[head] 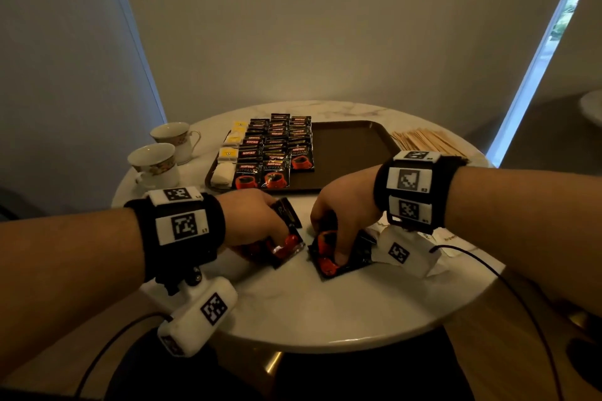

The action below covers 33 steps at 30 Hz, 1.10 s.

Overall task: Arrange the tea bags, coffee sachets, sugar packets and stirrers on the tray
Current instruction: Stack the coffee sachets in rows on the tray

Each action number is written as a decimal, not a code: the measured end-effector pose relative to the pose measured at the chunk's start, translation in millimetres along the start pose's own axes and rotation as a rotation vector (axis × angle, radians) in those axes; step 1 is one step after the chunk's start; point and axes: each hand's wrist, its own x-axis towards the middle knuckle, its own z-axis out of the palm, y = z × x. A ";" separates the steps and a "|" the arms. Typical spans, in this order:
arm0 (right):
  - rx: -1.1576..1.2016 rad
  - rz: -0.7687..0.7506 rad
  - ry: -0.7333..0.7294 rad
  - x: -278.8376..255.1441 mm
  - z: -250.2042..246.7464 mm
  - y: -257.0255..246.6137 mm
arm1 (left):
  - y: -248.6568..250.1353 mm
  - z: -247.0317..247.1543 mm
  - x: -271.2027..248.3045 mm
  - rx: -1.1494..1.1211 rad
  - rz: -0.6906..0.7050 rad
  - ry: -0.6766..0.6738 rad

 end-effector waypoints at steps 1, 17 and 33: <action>0.021 -0.003 0.022 2.2 -1.5 0.6 | -2.3 -3.5 1.5 -0.088 0.000 0.014; 1.174 -0.306 0.469 33.0 -27.1 33.5 | -1.7 -26.1 37.2 -0.942 0.216 0.183; 1.724 -0.426 0.799 83.0 -45.4 39.8 | 38.5 -46.7 86.2 -1.236 0.278 0.095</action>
